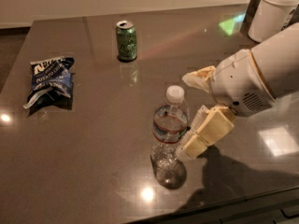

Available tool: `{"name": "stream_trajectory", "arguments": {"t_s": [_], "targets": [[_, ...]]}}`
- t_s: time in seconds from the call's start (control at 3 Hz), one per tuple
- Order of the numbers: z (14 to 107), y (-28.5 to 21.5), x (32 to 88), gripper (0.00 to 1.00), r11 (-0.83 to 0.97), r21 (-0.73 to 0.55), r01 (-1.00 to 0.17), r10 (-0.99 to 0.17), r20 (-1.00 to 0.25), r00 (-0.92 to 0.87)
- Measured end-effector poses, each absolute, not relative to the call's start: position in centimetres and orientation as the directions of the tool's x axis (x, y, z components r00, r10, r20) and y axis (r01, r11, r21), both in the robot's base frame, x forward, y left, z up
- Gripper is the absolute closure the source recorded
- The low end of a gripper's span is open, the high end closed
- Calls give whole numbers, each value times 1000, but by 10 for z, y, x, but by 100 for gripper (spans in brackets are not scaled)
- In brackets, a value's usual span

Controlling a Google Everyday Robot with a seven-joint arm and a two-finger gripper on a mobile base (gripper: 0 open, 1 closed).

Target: Knock water bottle over

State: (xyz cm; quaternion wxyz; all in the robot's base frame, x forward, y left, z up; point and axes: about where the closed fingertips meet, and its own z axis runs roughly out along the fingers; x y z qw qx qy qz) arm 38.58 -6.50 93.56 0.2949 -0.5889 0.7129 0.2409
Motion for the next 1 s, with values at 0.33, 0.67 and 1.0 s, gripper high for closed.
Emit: {"name": "stream_trajectory", "arguments": {"t_s": [0.33, 0.67, 1.0], "targets": [[936, -55, 382, 0, 176, -6, -984, -671, -733, -115], [936, -45, 378, 0, 162, -5, -987, -646, -756, -102], [938, -38, 376, 18, 147, -8, -989, -624, -776, -86]]}}
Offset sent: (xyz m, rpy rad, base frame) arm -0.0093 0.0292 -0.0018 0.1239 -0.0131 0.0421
